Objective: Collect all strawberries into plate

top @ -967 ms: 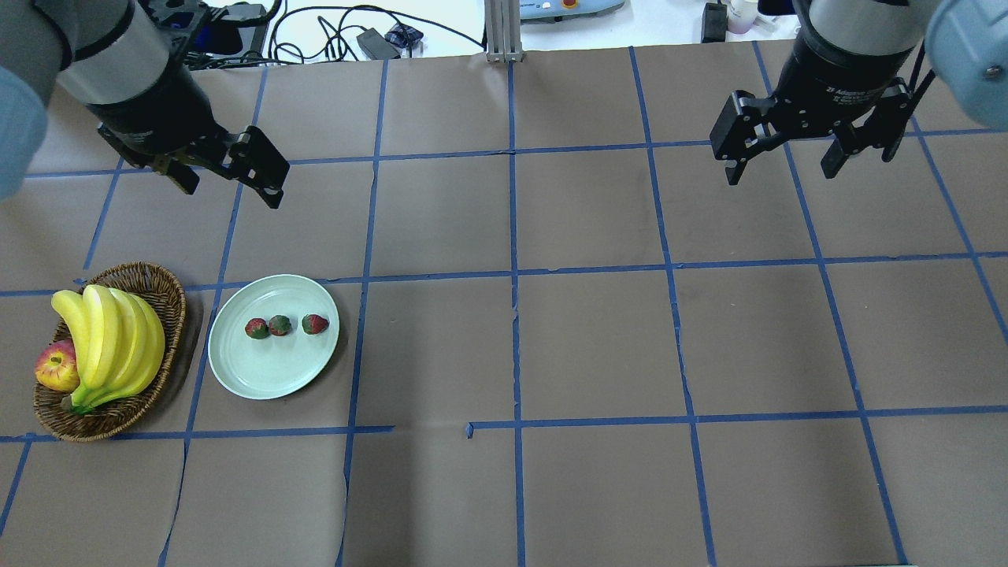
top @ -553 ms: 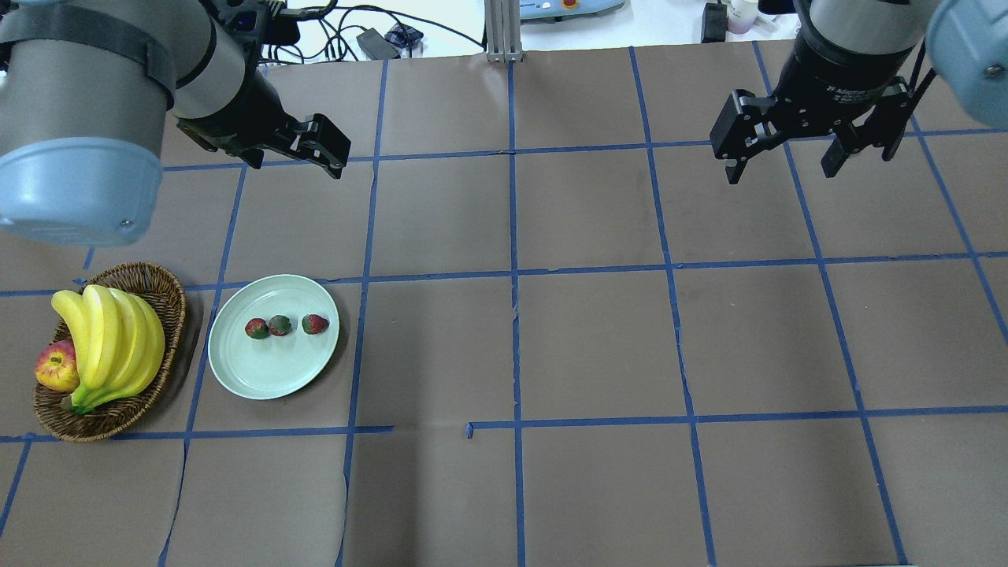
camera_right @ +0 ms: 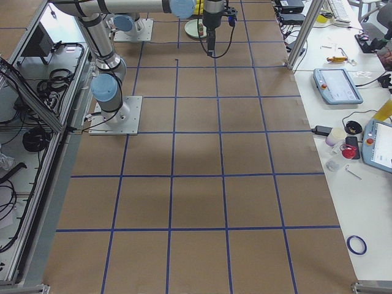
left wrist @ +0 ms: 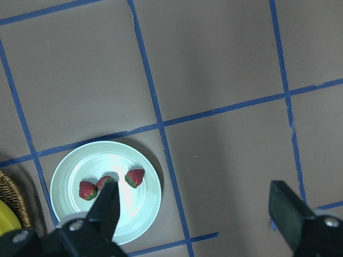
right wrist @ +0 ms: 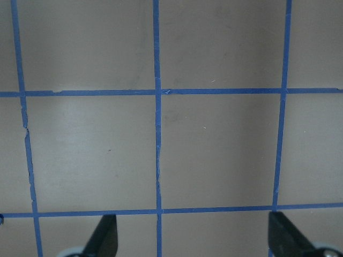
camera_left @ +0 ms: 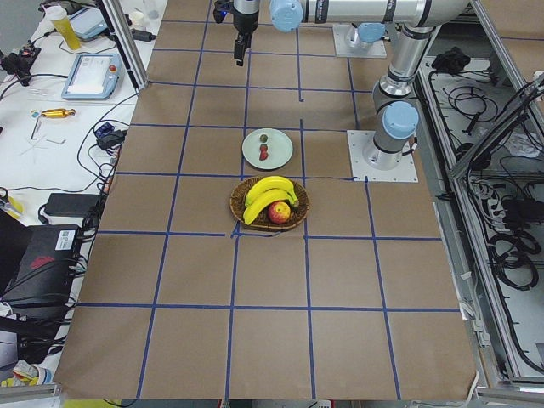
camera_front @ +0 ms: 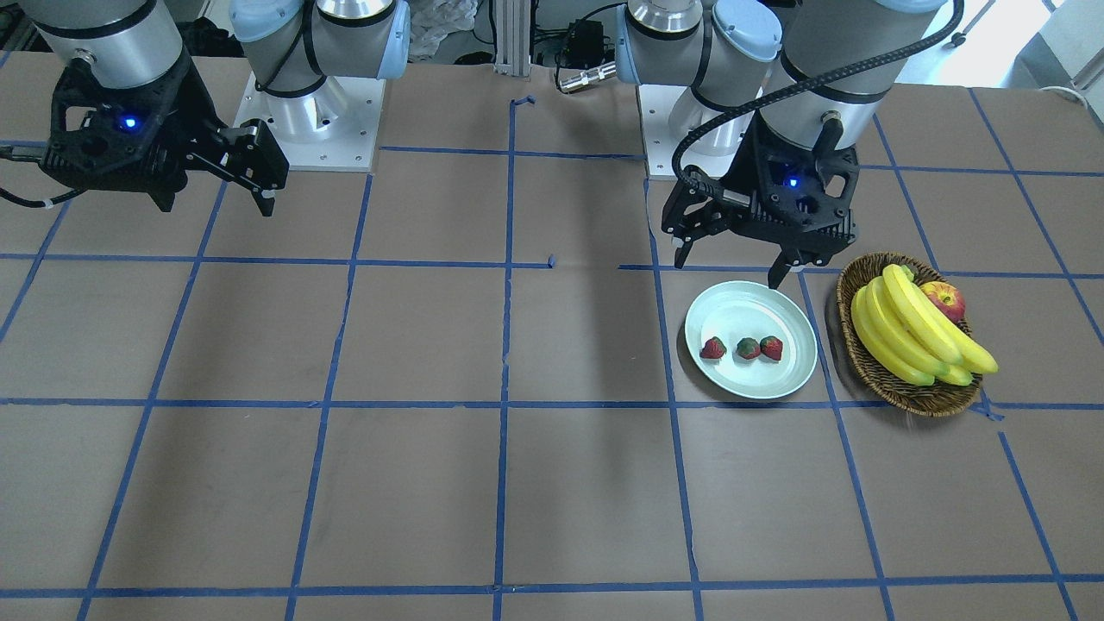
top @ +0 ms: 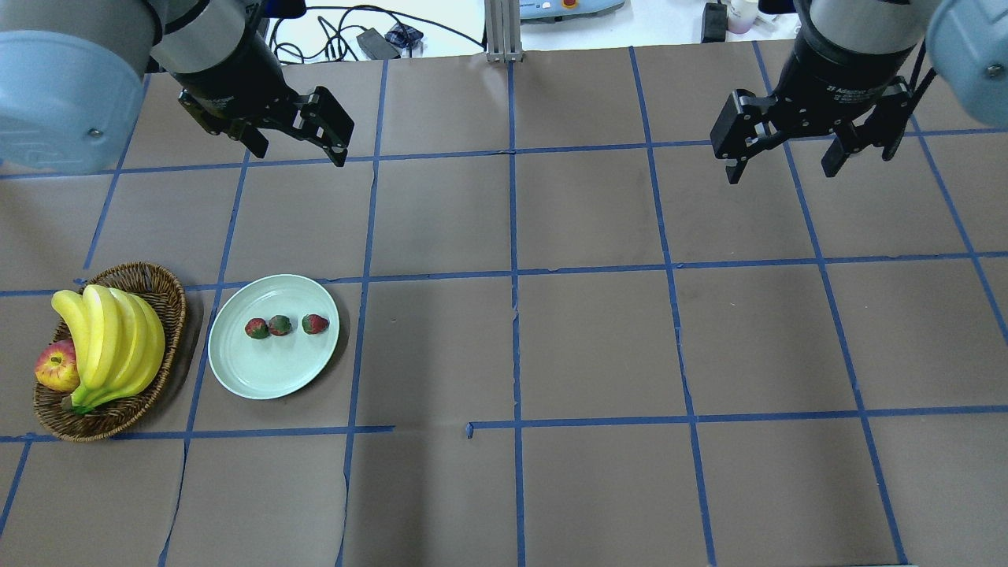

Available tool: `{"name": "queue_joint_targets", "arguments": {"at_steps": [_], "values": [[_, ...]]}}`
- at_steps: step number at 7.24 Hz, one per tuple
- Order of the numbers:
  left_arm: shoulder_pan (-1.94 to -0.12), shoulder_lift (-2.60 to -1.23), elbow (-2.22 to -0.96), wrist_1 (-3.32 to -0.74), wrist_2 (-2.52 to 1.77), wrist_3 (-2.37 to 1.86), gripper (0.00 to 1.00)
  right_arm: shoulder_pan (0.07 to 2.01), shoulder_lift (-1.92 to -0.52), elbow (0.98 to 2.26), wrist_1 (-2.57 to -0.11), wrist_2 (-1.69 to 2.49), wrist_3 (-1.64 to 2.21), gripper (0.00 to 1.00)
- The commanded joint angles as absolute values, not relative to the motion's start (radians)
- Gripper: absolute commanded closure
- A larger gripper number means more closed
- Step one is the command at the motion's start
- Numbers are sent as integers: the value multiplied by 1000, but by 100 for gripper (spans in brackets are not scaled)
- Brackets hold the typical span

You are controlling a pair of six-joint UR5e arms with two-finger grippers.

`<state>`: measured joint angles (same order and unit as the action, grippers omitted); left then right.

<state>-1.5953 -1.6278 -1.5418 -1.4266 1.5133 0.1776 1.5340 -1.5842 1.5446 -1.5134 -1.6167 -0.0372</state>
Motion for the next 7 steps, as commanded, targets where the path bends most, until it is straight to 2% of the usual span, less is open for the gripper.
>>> {"name": "queue_joint_targets", "arguments": {"at_steps": [1, 4, 7], "values": [[-1597, -1599, -1569, -1421, 1517, 181, 0, 1535, -1594, 1540, -1509, -1612, -38, 0], [-1598, -1586, -1597, -1414, 1522, 180, 0, 1618, -1580, 1535, -1537, -1559, -37, 0], [-1594, -1597, -1572, -1414, 1523, 157, 0, 1617, -1577, 1534, -1545, -1569, -38, 0]]}}
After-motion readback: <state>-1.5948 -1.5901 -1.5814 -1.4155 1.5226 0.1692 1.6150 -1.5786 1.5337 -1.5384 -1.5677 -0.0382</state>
